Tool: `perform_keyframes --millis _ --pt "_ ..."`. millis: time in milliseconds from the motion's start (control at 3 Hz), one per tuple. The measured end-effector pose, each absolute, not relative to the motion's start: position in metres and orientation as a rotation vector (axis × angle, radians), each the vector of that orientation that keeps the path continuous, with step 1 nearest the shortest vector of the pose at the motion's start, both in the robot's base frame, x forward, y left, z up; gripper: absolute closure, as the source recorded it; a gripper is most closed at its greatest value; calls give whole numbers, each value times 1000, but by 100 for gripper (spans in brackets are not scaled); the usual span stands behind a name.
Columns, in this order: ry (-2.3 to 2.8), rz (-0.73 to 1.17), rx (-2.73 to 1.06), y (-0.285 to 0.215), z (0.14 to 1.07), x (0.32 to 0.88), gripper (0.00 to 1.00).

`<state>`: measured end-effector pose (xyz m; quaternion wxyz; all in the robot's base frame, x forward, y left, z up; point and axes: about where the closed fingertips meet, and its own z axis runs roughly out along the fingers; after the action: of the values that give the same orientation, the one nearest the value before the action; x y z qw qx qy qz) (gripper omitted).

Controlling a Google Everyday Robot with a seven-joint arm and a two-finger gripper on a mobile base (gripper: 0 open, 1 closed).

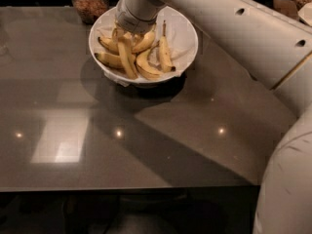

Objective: Pick banana from white bowl

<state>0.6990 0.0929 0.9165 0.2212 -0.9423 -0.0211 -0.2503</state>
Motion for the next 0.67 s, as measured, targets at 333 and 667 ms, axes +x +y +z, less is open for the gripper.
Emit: perform_keyframes --millis 333,667 --pt "-38 -712 -2592 85 930 694 100" --pt "-13 -716 -2569 74 946 689 100"
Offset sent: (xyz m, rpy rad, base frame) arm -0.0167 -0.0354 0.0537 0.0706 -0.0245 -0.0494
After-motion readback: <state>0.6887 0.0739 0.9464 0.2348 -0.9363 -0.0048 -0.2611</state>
